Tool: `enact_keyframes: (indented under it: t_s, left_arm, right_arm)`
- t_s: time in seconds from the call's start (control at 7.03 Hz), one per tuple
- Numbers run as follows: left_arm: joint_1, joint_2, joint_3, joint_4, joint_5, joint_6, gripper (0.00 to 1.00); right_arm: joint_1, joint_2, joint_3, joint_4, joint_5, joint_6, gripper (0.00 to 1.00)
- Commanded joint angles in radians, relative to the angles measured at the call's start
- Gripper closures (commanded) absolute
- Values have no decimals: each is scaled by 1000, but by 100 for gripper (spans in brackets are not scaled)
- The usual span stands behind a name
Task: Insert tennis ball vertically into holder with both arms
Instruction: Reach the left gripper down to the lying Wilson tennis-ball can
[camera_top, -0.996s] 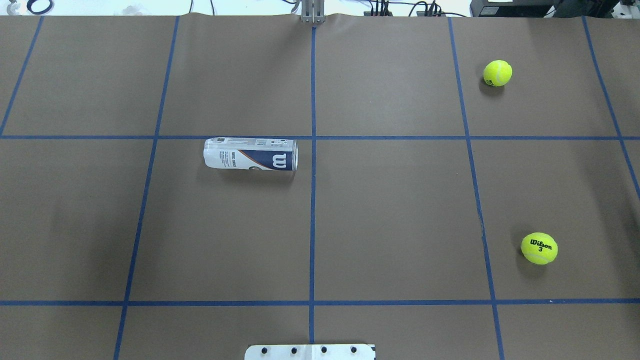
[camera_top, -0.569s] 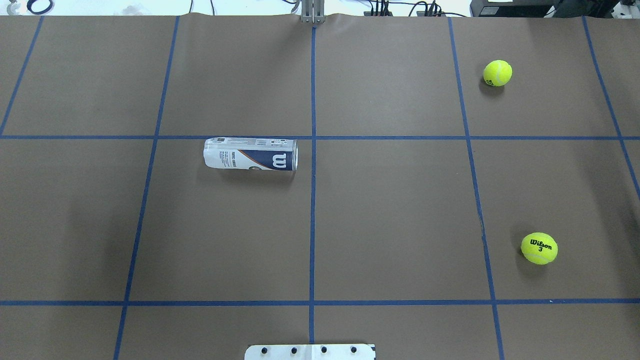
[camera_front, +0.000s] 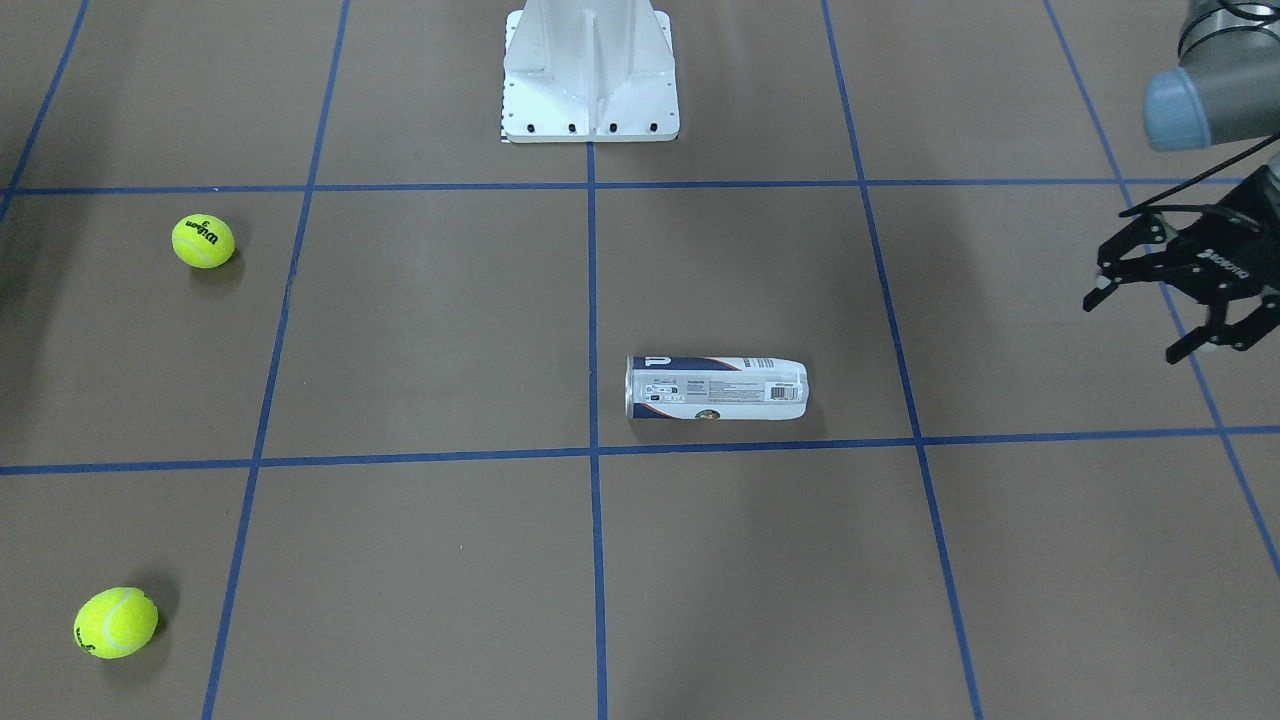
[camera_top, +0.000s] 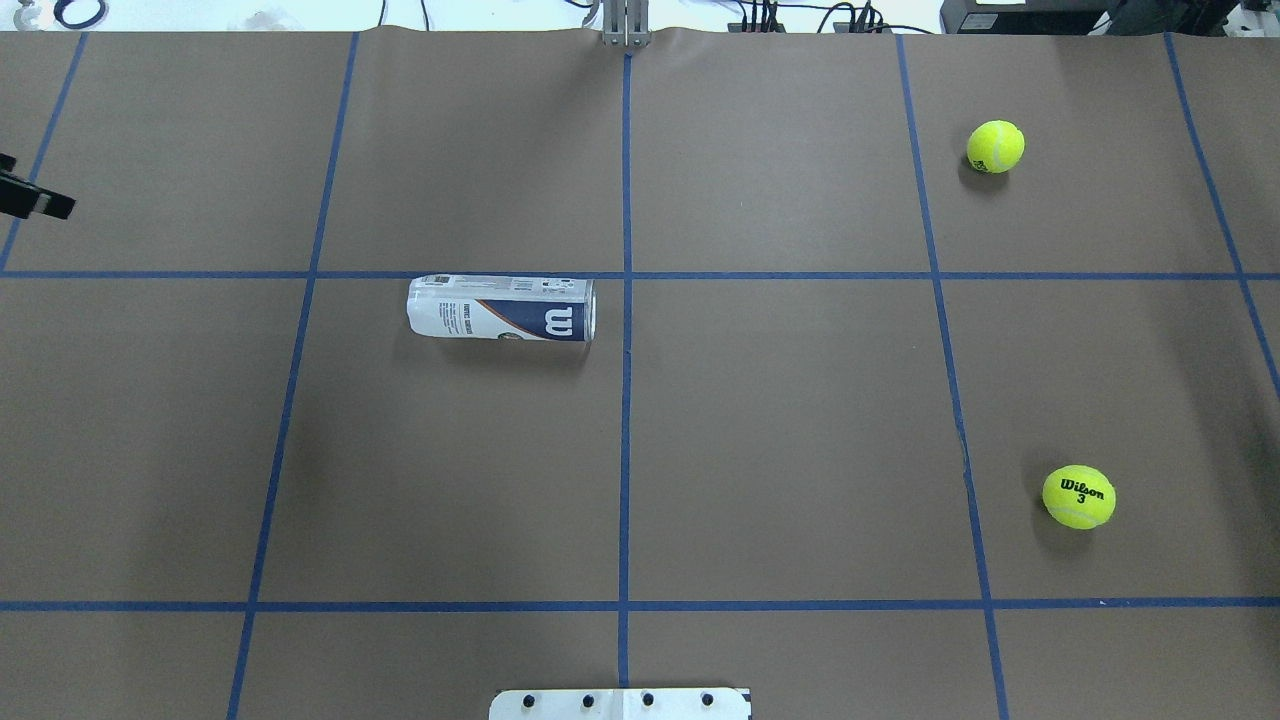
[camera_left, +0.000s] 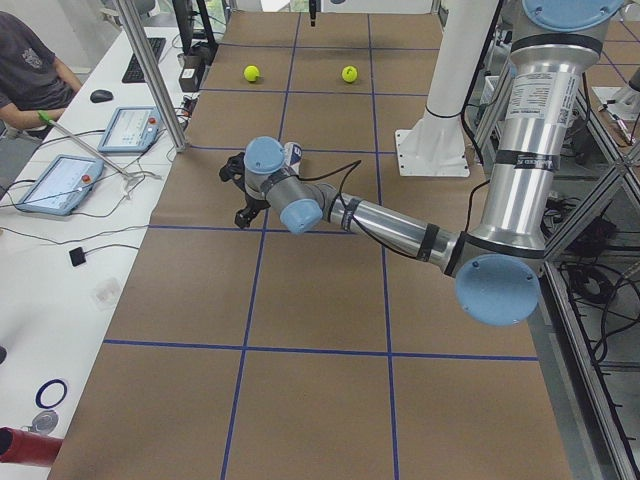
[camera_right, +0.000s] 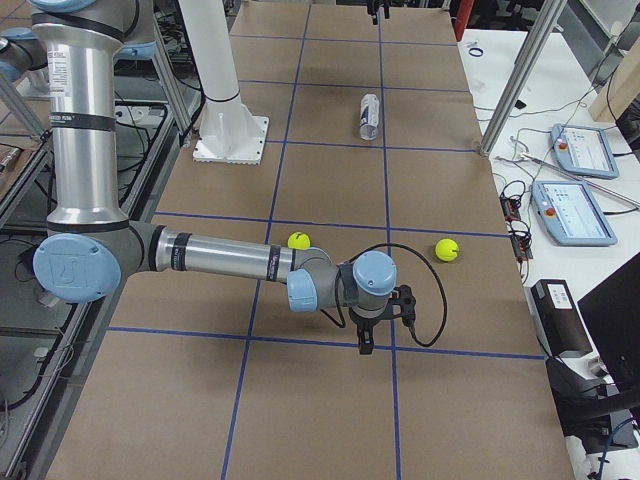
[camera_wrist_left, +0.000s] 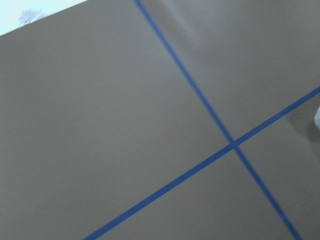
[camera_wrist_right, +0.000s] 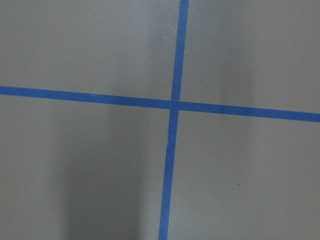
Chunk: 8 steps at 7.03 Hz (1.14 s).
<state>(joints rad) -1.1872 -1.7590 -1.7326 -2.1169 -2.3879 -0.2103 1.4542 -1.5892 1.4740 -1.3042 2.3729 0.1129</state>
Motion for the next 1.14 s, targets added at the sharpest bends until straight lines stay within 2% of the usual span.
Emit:
enact_keyframes:
  t_s: [0.0,0.14,0.28,0.43,0.57,0.71,0.85,1.0]
  left_arm:
    - [179,-156,7,2,7,-14,2]
    - [266,-199,11,0,45,0,5]
    - [350,-288,33,24,123,62,1]
    - [372,-410,72,141,128,169,1]
    - [385,-498,73,322,134,319,1]
    - [423,-526,67,395,216,383,1]
    - [511,-545,74,399,374,426,1]
    - [575,-568,111,420,482,483,0]
  right_arm:
    - [-3,6,0,-3,6,5,0]
    - [-6,12,-1,-1,17,5,0]
    - [-8,14,0,-1,15,7,0]
    - [-12,14,0,-1,17,7,0]
    - [-21,14,0,-1,15,7,0]
    - [-26,15,2,0,15,5,0]
    - [-29,15,5,2,15,5,0]
    - [-32,21,5,0,15,5,0]
